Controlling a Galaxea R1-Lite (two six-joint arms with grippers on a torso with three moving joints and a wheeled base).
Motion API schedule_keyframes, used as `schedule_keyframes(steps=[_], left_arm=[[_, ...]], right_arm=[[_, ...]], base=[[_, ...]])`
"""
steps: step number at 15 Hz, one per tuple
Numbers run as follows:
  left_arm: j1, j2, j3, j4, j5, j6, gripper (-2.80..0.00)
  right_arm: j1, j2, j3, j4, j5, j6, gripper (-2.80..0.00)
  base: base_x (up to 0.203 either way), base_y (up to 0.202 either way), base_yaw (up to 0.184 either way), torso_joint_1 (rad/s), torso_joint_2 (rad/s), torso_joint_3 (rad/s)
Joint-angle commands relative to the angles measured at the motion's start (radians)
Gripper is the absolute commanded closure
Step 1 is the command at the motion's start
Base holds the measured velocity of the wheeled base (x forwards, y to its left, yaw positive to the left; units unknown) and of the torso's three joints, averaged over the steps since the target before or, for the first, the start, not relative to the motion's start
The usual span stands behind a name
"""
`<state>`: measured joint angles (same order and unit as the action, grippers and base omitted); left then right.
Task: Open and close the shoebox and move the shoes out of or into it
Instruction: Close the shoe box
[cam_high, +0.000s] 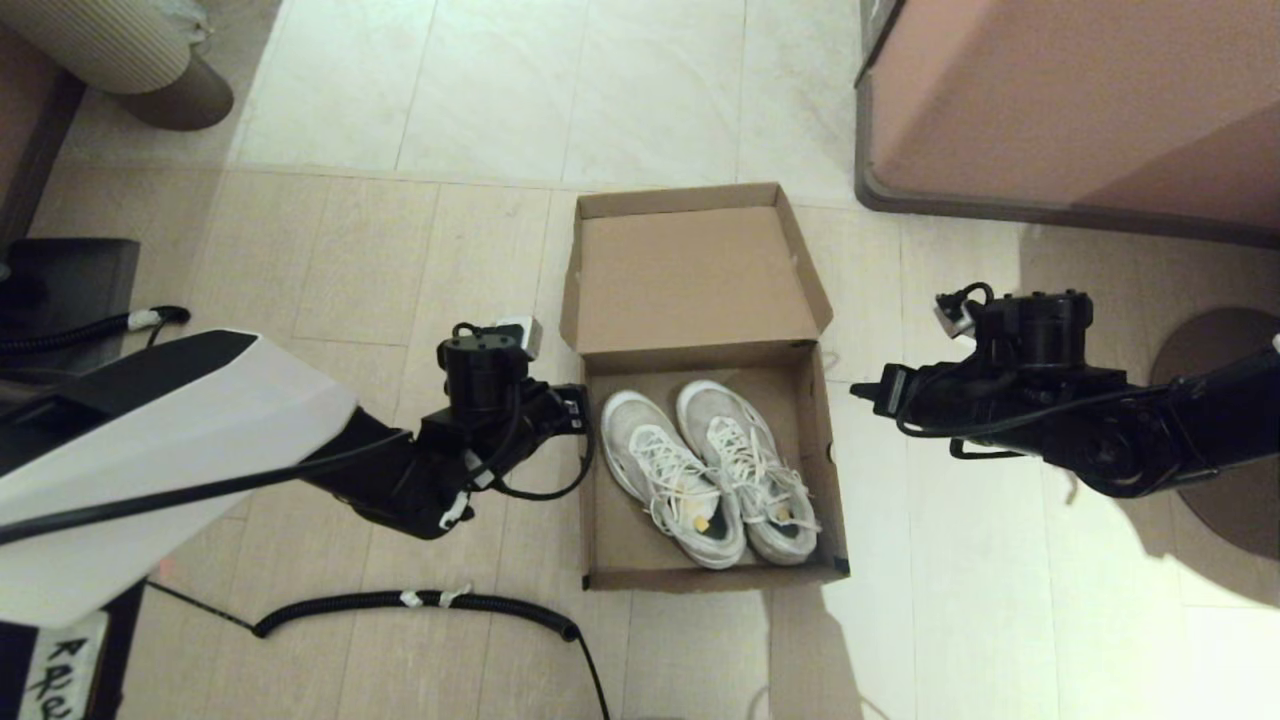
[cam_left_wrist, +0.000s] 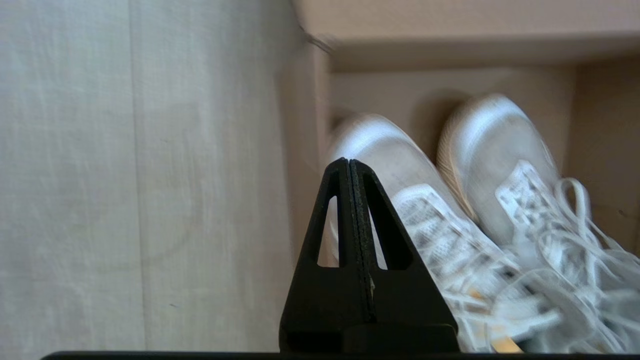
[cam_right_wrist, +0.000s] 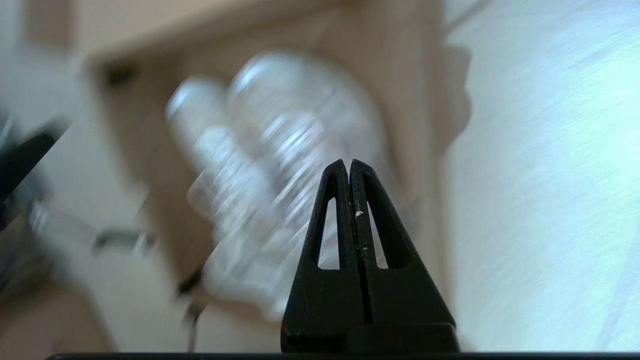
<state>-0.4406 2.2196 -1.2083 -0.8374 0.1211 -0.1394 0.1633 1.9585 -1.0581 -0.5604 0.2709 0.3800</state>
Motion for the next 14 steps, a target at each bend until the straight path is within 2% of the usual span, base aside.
schedule_keyframes(steps=[1, 4, 7, 9, 14], left_arm=[[-0.021, 0.001, 0.007, -0.005, 0.002, -0.002, 0.00], [-0.059, -0.001, 0.039, -0.003, 0.003, -0.001, 0.00], [-0.110, -0.012, 0.116, -0.013, 0.028, -0.002, 0.00], [-0.139, -0.012, 0.167, -0.077, 0.060, -0.013, 0.00], [-0.152, -0.046, 0.193, -0.111, 0.072, -0.017, 0.00]], right_arm=[[0.040, -0.069, 0.078, -0.004, -0.001, 0.000, 0.00], [0.089, -0.058, 0.172, -0.007, -0.006, -0.003, 0.00], [0.097, -0.037, 0.273, -0.084, -0.026, -0.064, 0.00], [0.109, 0.009, 0.366, -0.186, -0.069, -0.092, 0.00], [0.118, 0.203, 0.534, -0.534, -0.148, -0.141, 0.00]], base=[[0.000, 0.000, 0.000, 0.000, 0.00, 0.000], [0.000, 0.000, 0.000, 0.000, 0.00, 0.000], [0.000, 0.000, 0.000, 0.000, 0.00, 0.000], [0.000, 0.000, 0.000, 0.000, 0.00, 0.000], [0.000, 0.000, 0.000, 0.000, 0.00, 0.000]])
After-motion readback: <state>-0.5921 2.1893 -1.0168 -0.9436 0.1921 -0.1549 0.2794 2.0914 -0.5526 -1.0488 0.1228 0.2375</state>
